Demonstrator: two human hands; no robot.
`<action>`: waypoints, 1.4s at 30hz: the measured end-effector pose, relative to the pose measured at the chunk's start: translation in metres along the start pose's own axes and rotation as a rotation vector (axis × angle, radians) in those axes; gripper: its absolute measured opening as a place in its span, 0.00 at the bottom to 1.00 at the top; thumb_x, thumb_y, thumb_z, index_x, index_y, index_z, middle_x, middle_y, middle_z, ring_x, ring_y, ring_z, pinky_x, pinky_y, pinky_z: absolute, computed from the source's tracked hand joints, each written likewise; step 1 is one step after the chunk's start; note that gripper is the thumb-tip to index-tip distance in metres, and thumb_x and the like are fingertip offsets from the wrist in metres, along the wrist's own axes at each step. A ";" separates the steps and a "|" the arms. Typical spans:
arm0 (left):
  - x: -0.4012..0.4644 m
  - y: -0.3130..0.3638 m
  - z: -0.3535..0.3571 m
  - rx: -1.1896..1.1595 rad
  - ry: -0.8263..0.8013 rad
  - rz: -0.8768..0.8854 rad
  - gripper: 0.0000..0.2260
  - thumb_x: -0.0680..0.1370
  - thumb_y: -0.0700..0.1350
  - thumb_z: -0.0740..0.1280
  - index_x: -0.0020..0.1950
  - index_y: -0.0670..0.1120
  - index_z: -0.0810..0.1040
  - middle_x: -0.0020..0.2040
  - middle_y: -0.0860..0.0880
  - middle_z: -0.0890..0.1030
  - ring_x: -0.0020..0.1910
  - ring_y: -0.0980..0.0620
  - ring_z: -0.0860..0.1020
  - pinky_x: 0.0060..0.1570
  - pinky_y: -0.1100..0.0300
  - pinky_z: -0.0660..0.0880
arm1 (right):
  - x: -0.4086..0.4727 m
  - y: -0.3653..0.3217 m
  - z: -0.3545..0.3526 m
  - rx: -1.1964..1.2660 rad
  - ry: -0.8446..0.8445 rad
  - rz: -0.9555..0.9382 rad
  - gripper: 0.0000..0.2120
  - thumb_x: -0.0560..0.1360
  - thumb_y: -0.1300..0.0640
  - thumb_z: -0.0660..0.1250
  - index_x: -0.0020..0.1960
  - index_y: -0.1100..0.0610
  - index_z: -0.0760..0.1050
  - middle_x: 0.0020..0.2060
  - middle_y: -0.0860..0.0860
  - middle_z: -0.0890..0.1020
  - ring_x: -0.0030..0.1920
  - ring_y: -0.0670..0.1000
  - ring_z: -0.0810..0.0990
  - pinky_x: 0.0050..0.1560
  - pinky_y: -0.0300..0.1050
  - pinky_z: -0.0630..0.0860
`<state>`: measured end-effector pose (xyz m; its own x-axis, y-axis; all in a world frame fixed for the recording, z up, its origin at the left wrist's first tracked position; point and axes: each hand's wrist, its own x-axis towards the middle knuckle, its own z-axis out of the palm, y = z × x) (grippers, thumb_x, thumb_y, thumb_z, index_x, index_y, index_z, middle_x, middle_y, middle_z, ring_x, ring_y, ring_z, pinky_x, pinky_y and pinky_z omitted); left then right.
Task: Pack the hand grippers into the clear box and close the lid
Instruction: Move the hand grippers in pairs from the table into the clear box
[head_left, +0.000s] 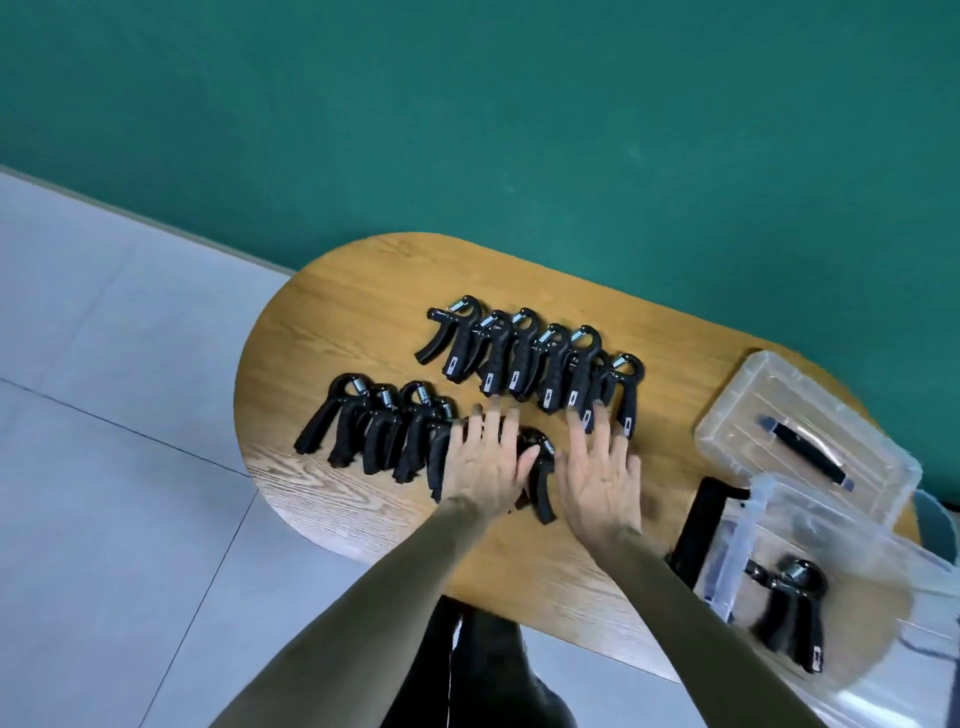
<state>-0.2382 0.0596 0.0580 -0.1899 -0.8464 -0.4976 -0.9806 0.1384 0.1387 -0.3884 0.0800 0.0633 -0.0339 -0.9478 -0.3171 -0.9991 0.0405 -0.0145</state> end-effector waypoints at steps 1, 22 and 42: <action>0.003 -0.008 0.005 -0.004 0.002 -0.012 0.31 0.85 0.62 0.43 0.83 0.46 0.52 0.81 0.42 0.59 0.76 0.42 0.61 0.73 0.45 0.61 | 0.006 -0.006 0.004 -0.008 0.007 -0.019 0.27 0.82 0.48 0.57 0.78 0.54 0.59 0.76 0.60 0.63 0.65 0.64 0.71 0.56 0.61 0.74; 0.065 -0.177 0.110 -0.214 0.187 -0.401 0.33 0.82 0.67 0.35 0.83 0.51 0.36 0.83 0.45 0.35 0.81 0.39 0.38 0.75 0.35 0.39 | 0.167 -0.152 0.090 0.069 0.167 -0.216 0.28 0.84 0.41 0.47 0.79 0.54 0.56 0.79 0.59 0.56 0.76 0.66 0.59 0.70 0.67 0.64; 0.063 -0.236 0.100 -0.291 0.081 -0.261 0.30 0.83 0.65 0.40 0.78 0.61 0.26 0.79 0.55 0.25 0.79 0.37 0.55 0.71 0.33 0.62 | 0.223 -0.219 0.100 0.155 0.125 -0.045 0.31 0.76 0.45 0.59 0.76 0.54 0.58 0.78 0.60 0.55 0.77 0.71 0.48 0.67 0.66 0.65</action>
<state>-0.0235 0.0249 -0.0922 0.0794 -0.8733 -0.4807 -0.9384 -0.2282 0.2596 -0.1749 -0.1083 -0.0994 -0.0016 -0.9812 -0.1931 -0.9839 0.0361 -0.1749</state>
